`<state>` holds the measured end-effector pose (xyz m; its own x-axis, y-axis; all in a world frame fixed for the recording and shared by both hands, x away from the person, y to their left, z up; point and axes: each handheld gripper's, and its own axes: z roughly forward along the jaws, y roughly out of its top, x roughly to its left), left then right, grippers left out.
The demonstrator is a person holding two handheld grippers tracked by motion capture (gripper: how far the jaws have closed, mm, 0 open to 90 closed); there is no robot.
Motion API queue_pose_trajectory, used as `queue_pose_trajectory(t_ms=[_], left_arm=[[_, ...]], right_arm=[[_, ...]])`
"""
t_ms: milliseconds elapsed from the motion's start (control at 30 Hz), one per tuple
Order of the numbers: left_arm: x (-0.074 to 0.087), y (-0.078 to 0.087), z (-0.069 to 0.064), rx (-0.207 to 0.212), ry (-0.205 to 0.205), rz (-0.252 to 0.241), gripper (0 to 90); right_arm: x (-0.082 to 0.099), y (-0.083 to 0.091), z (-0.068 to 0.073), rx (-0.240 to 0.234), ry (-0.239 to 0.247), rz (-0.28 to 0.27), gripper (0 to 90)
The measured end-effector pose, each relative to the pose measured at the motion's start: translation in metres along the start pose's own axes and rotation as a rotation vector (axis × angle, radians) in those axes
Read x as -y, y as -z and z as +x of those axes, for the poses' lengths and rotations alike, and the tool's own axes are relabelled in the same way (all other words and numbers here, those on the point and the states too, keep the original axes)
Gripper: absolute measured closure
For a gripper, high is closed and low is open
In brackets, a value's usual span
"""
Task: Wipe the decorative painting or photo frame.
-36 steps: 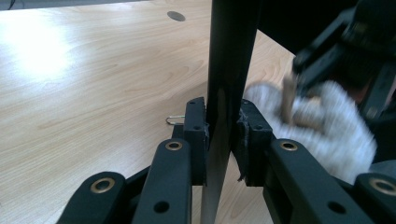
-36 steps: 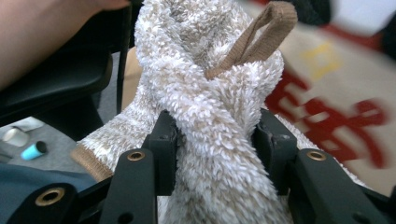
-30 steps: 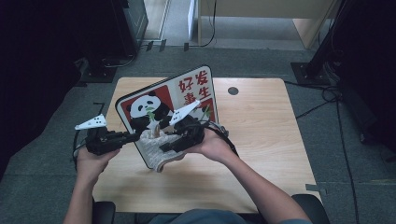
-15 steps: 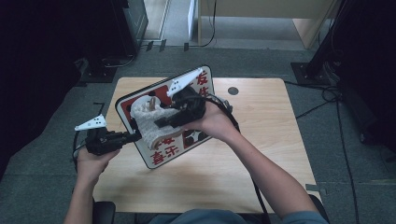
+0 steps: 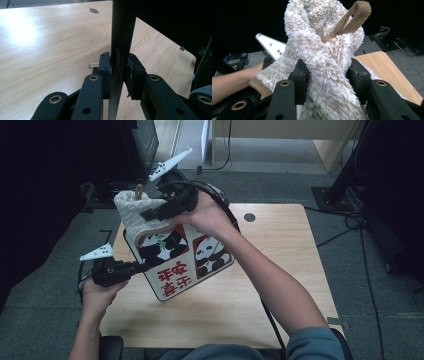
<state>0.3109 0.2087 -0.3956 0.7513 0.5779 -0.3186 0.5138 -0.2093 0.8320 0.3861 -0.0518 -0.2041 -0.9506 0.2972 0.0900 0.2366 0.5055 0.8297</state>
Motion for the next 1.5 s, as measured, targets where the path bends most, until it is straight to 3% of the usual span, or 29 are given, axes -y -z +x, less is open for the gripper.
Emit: queue_pose_trajectory(t_ms=[200, 433, 700, 1500], left_arm=[[0.000, 0.000, 0.001, 0.001, -0.006, 0.002, 77.5], [0.001, 0.000, 0.000, 0.005, -0.007, -0.002, 78.1], [0.001, -0.001, -0.001, 0.006, -0.002, 0.003, 78.4], [0.001, 0.000, -0.001, 0.007, 0.002, 0.005, 78.8]], right_arm=[[-0.015, -0.022, -0.004, 0.031, -0.012, 0.020, 57.9], [-0.014, -0.043, -0.008, 0.021, -0.050, 0.041, 58.4], [-0.011, -0.044, -0.008, 0.036, -0.051, 0.069, 59.3], [-0.003, -0.038, -0.018, 0.020, -0.081, 0.063, 59.3]])
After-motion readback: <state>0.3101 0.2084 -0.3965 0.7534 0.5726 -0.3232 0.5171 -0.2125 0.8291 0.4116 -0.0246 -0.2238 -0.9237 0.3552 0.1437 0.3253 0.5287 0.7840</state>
